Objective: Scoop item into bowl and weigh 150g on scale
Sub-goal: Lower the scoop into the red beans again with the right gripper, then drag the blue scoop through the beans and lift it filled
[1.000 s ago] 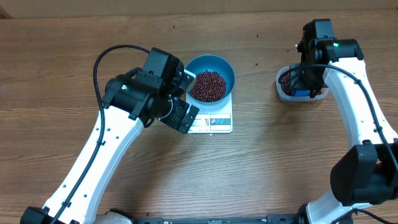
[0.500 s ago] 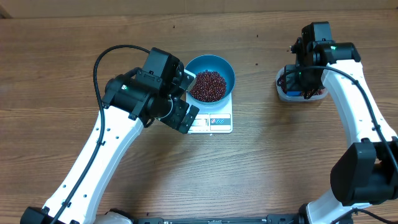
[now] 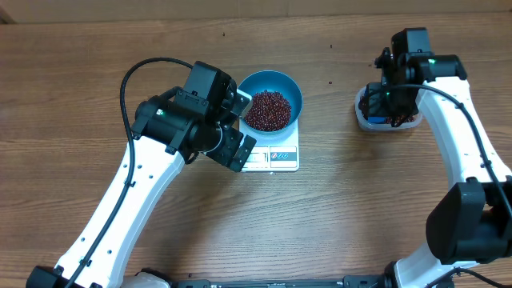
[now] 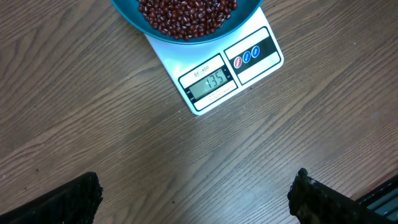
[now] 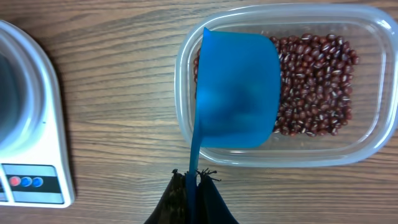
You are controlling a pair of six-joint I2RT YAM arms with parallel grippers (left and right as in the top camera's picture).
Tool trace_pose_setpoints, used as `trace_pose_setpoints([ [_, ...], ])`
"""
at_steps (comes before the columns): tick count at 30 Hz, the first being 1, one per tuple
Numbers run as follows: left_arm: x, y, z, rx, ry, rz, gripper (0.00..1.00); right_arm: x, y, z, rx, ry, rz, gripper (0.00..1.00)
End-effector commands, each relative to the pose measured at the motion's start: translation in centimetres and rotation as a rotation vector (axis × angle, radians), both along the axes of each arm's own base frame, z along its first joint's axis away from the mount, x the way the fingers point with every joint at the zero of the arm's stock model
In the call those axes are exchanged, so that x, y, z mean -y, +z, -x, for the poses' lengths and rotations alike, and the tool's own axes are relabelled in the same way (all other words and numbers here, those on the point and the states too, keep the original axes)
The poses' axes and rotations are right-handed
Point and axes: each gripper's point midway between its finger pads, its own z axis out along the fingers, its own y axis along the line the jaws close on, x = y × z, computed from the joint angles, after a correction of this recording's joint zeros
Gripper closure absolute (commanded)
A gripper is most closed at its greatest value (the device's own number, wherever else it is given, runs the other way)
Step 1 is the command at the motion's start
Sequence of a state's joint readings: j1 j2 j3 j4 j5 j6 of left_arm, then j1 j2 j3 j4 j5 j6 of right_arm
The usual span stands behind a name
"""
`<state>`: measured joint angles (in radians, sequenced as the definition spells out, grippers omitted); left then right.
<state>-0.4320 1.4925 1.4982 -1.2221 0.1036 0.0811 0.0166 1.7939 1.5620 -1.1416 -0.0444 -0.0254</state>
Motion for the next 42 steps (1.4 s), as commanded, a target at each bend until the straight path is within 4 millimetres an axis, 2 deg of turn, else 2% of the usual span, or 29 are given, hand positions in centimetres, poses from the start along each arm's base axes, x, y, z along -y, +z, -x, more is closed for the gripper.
trace_pose_setpoints([
  [1, 0.2, 0.0, -0.1, 0.002, -0.003, -0.001, 0.00, -1.2, 0.1, 0.0, -0.006, -0.002, -0.161, 0.96],
  [5, 0.2, 0.0, -0.1, 0.002, -0.003, -0.001, 0.00, -0.9, 0.7, -0.2, 0.007, -0.030, -0.282, 0.96],
  [10, 0.2, 0.0, -0.1, 0.002, -0.003, -0.001, 0.00, -0.4, 1.1, -0.3, 0.017, -0.048, -0.343, 0.96],
  [20, 0.2, 0.0, -0.1, 0.002, -0.003, -0.001, 0.01, 1.7, 1.1, 0.1, 0.009, -0.107, -0.353, 0.96],
  [33, 0.2, 0.0, -0.1, 0.002, -0.003, -0.001, 0.01, 3.5, 1.5, 0.2, 0.024, -0.156, -0.415, 0.96],
  [42, 0.2, 0.0, -0.1, 0.002, -0.003, -0.001, 0.00, 5.4, 1.3, 1.0, 0.005, -0.216, -0.420, 0.96],
])
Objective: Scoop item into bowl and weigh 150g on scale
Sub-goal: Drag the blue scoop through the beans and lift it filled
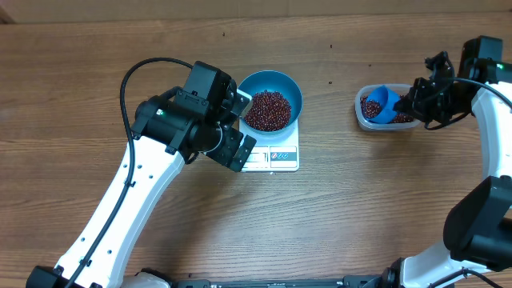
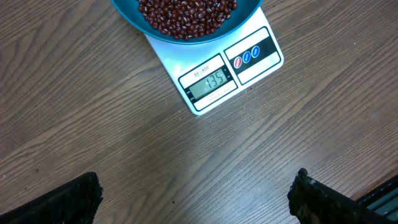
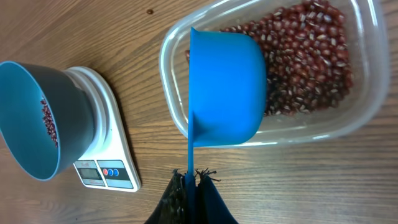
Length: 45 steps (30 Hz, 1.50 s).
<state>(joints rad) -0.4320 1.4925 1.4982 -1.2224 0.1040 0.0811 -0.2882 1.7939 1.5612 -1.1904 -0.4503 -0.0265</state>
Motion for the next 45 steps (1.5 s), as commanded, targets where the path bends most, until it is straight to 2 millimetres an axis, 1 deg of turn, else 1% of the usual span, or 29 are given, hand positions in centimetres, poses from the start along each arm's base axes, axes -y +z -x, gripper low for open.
trace_pose_setpoints([
  [1, 0.2, 0.0, -0.1, 0.002, -0.003, -0.001, 0.00, 0.7, -0.2, 0.2, -0.001, -0.016, -0.023, 0.96],
  [5, 0.2, 0.0, -0.1, 0.002, -0.003, -0.001, 0.00, 1.6, -0.2, 0.5, -0.008, -0.037, -0.026, 0.96],
  [9, 0.2, 0.0, -0.1, 0.002, -0.003, -0.002, 0.00, 1.6, 0.1, 0.7, 0.009, -0.015, -0.060, 0.96],
  [13, 0.2, 0.0, -0.1, 0.002, -0.003, -0.001, 0.00, 2.1, 0.8, 0.7, 0.035, -0.044, -0.125, 0.96],
  [19, 0.2, 0.0, -0.1, 0.002, -0.003, -0.001, 0.00, 3.6, 1.9, 1.0, 0.074, -0.099, -0.222, 0.96],
  [23, 0.2, 0.0, -0.1, 0.002, -0.003, -0.001, 0.00, 2.6, 3.1, 1.1, 0.134, -0.039, -0.309, 0.96],
  [28, 0.2, 0.0, -0.1, 0.002, -0.003, -0.001, 0.01, 1.5, 4.2, 0.8, 0.165, -0.024, -0.382, 0.96],
  [31, 0.2, 0.0, -0.1, 0.002, -0.003, -0.002, 0.01, 0.4, 5.3, 0.5, 0.210, 0.017, -0.422, 0.96],
  [36, 0.2, 0.0, -0.1, 0.002, -0.003, -0.001, 0.01, -3.1, 8.4, 0.2, 0.301, 0.136, -0.401, 0.96],
  [38, 0.2, 0.0, -0.1, 0.002, -0.003, -0.001, 0.01, -5.1, 10.3, 0.0, 0.359, 0.206, -0.378, 0.96],
  [39, 0.2, 0.0, -0.1, 0.002, -0.003, -0.002, 0.01, -6.8, 11.7, -0.2, 0.404, 0.259, -0.355, 0.96],
  [41, 0.2, 0.0, -0.1, 0.002, -0.003, -0.001, 0.00, -8.2, 12.5, -0.7, 0.416, 0.268, -0.318, 0.96],
  [42, 0.2, 0.0, -0.1, 0.002, -0.003, -0.001, 0.00, -9.6, 12.8, -1.1, 0.432, 0.293, -0.278, 0.96],
  [43, 0.2, 0.0, -0.1, 0.002, -0.003, -0.001, 0.00, -10.2, 12.9, -1.2, 0.442, 0.309, -0.265, 0.96],
  [44, 0.2, 0.0, -0.1, 0.002, -0.003, -0.001, 0.00, -11.7, 12.9, -1.4, 0.459, 0.352, -0.238, 0.96],
  [45, 0.2, 0.0, -0.1, 0.002, -0.003, -0.001, 0.00, -12.7, 12.8, -1.5, 0.468, 0.377, -0.224, 0.96],
])
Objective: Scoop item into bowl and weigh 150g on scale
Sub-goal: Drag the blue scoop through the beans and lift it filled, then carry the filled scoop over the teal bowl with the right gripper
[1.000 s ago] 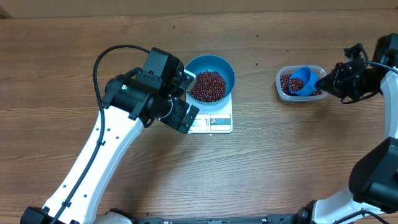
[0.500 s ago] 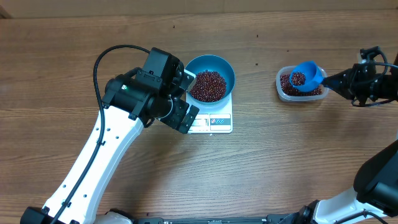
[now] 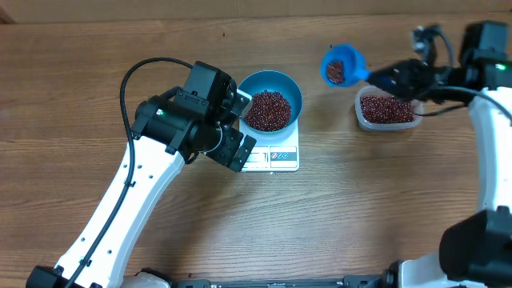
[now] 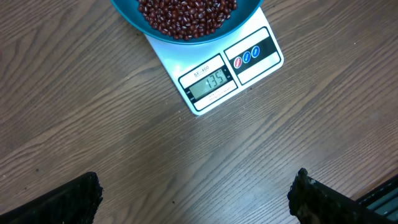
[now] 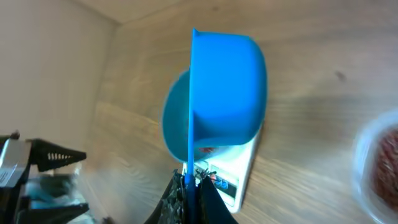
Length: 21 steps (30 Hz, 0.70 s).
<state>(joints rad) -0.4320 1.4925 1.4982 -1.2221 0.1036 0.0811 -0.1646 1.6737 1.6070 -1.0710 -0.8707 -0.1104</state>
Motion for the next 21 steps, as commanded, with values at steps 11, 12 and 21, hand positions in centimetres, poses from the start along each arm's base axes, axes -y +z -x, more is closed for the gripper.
trace_pose_setpoints([
  [11, 0.2, 0.0, -0.1, 0.002, -0.003, -0.001, 0.00, -8.4, 0.5, -0.5, 0.167, 0.100, 0.293, 0.96],
  [12, 0.2, 0.0, -0.1, 0.002, -0.003, -0.001, 0.00, -8.8, 0.4, -0.4, 0.177, 0.114, 0.308, 0.96],
  [21, 0.2, 0.0, -0.1, 0.002, -0.003, -0.001, 0.00, -11.3, -0.2, 0.4, 0.272, 0.225, 0.443, 0.96],
])
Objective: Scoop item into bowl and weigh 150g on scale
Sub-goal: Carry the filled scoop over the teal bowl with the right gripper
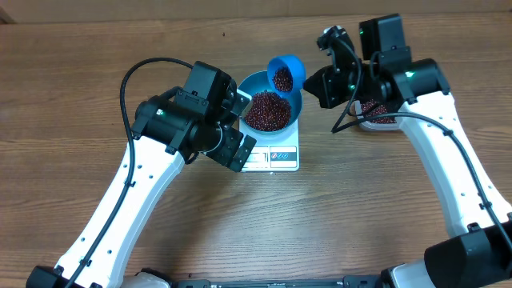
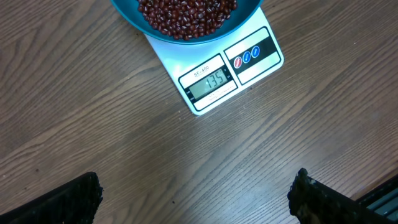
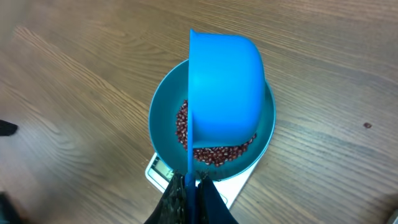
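Observation:
A teal bowl (image 1: 285, 82) of red beans (image 1: 266, 110) sits on a white scale (image 1: 276, 158); the scale's display (image 2: 208, 80) reads 135. My right gripper (image 3: 191, 186) is shut on the handle of a blue scoop (image 1: 285, 72), which holds some beans and hangs over the bowl's far right rim. In the right wrist view the blue scoop (image 3: 224, 87) covers much of the teal bowl (image 3: 163, 109). My left gripper (image 2: 196, 193) is open, with nothing between its fingers, over bare table near the scale.
A clear plastic tub of red beans (image 1: 382, 116) stands to the right of the scale, partly hidden by my right arm. The left arm (image 1: 184, 120) hangs over the scale's left side. A brown wooden table (image 1: 96, 64) lies all around.
My right gripper has moved left with the scoop, from between the tub and the bowl to over the bowl's rim. The left arm and the 135 reading are unchanged.
The scoop was first down in the bean tub, held by my right gripper. Then it was tilted at the tub's left end. Then it was lifted with beans left of the tub, and now it hangs over the bowl. The scale showed 135 throughout.

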You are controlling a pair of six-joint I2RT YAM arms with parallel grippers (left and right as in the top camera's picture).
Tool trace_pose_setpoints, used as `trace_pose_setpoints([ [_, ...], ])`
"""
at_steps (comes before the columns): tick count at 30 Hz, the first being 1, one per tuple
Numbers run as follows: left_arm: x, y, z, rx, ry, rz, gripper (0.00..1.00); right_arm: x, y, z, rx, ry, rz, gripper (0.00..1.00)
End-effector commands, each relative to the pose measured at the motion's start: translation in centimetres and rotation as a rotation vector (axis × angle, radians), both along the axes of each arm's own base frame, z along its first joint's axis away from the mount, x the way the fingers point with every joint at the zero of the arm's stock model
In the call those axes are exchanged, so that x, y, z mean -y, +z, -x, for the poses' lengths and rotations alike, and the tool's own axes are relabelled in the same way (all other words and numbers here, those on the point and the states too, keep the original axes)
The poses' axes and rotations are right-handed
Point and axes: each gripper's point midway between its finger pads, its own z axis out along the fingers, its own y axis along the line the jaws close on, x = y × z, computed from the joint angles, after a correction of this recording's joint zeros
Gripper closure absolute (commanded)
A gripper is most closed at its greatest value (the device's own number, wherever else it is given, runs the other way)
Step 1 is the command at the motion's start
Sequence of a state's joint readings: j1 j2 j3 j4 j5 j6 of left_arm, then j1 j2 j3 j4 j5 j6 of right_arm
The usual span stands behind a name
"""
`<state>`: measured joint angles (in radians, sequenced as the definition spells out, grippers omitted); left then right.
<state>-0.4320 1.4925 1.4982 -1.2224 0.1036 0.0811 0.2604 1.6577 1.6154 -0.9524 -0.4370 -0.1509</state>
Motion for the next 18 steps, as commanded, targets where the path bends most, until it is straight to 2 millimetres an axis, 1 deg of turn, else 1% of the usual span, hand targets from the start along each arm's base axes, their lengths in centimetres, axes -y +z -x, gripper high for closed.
trace_pose_setpoints([
  [1, 0.2, 0.0, -0.1, 0.002, -0.003, -0.001, 0.01, 0.0, 1.4, -0.2, 0.097, 0.024, 0.073, 0.96],
  [3, 0.2, 0.0, -0.1, 0.002, -0.003, -0.001, 0.00, 0.9, 1.2, -1.1, 0.107, -0.061, 0.121, 0.96],
  [5, 0.2, 0.0, -0.1, 0.002, -0.003, -0.001, 0.00, 1.0, 1.3, -1.4, 0.109, -0.081, 0.120, 0.96],
  [8, 0.2, 0.0, -0.1, 0.002, -0.003, -0.001, 0.00, 0.1, 1.1, -0.4, 0.126, 0.028, 0.136, 0.96],
  [14, 0.2, 0.0, -0.1, 0.002, -0.003, -0.001, 0.00, 0.1, 1.2, -0.7, 0.139, 0.012, 0.148, 0.96],
  [16, 0.2, 0.0, -0.1, 0.002, -0.003, -0.001, 0.00, -0.4, 1.1, -0.2, 0.132, 0.039, 0.138, 0.96],
  [18, 0.2, 0.0, -0.1, 0.002, -0.003, -0.001, 0.00, -1.1, 0.9, 0.5, 0.137, 0.103, 0.149, 0.96],
])
